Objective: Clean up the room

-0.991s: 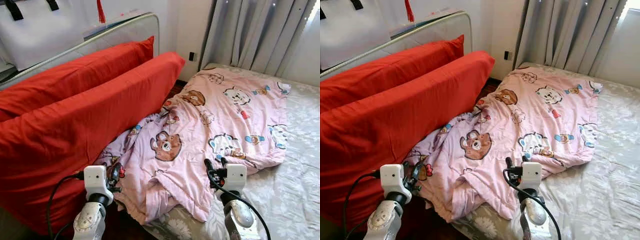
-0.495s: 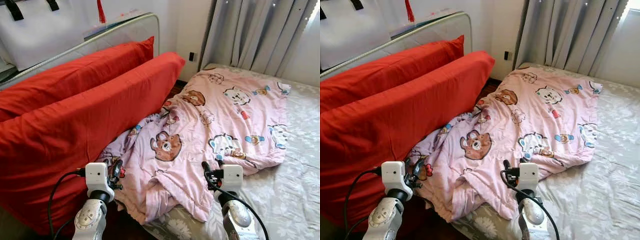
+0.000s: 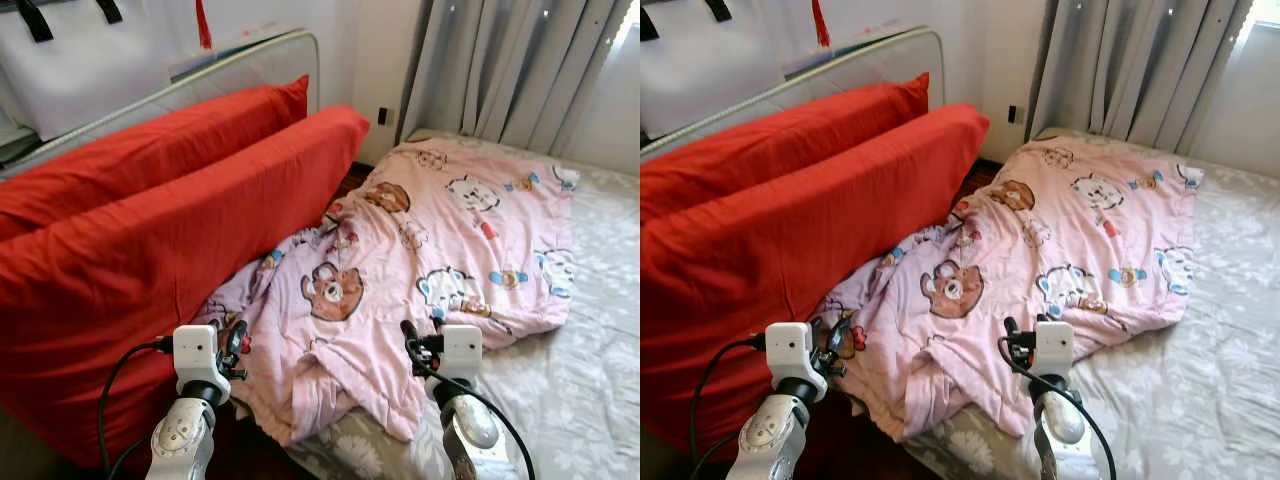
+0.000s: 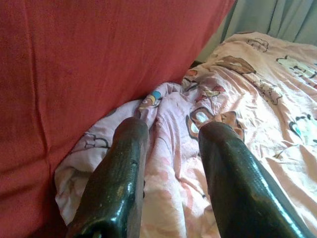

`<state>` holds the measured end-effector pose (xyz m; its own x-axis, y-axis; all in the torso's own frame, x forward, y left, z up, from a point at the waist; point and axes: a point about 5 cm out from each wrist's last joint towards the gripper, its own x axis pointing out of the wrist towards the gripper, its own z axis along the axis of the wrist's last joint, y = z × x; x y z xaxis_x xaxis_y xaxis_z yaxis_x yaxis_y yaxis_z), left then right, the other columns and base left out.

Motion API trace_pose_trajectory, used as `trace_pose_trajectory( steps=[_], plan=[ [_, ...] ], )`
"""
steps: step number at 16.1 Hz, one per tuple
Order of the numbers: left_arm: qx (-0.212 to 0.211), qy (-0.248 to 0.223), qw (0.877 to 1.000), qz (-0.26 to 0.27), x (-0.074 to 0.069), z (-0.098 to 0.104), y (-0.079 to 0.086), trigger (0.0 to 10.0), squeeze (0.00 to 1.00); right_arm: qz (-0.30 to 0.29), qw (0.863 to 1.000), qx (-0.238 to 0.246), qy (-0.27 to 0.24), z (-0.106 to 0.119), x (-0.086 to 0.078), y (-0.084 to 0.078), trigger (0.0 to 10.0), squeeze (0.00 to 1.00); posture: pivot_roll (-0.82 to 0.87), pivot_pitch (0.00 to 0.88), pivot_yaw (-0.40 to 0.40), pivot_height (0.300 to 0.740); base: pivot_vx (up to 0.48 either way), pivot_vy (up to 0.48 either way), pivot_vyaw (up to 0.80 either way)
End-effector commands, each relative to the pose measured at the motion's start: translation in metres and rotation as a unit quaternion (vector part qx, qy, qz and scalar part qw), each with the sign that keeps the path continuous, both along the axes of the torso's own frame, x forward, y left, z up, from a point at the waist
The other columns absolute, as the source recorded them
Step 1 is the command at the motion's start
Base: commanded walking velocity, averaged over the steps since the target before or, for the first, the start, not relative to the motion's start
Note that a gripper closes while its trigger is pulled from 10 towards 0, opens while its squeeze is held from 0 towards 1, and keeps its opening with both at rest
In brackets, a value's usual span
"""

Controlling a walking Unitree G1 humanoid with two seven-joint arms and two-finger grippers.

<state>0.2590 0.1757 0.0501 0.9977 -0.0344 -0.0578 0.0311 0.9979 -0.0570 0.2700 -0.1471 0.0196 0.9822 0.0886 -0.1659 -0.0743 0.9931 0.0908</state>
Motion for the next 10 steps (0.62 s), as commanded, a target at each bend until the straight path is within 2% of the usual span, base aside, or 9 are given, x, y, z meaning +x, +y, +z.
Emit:
trace_pose_trajectory(
  steps=[1, 10],
  plan=[
    [0.002, -0.009, 1.0, -0.002, 0.0034, 0.0052, -0.0031, 10.0, 0.0, 0.006, 1.0, -0.001, -0.001, -0.0012, -0.0015, 0.0013, 10.0, 0.0, 0.0, 0.025, 0.003, 0.675, 0.0, 0.0, 0.0],
    [0.003, -0.006, 1.0, 0.002, 0.0038, 0.0047, -0.0003, 10.0, 0.0, 0.008, 1.0, 0.003, 0.0, -0.0009, -0.0009, 0.0026, 10.0, 0.0, 0.0, 0.031, 0.002, 0.675, 0.0, 0.0, 0.0]
  ],
)
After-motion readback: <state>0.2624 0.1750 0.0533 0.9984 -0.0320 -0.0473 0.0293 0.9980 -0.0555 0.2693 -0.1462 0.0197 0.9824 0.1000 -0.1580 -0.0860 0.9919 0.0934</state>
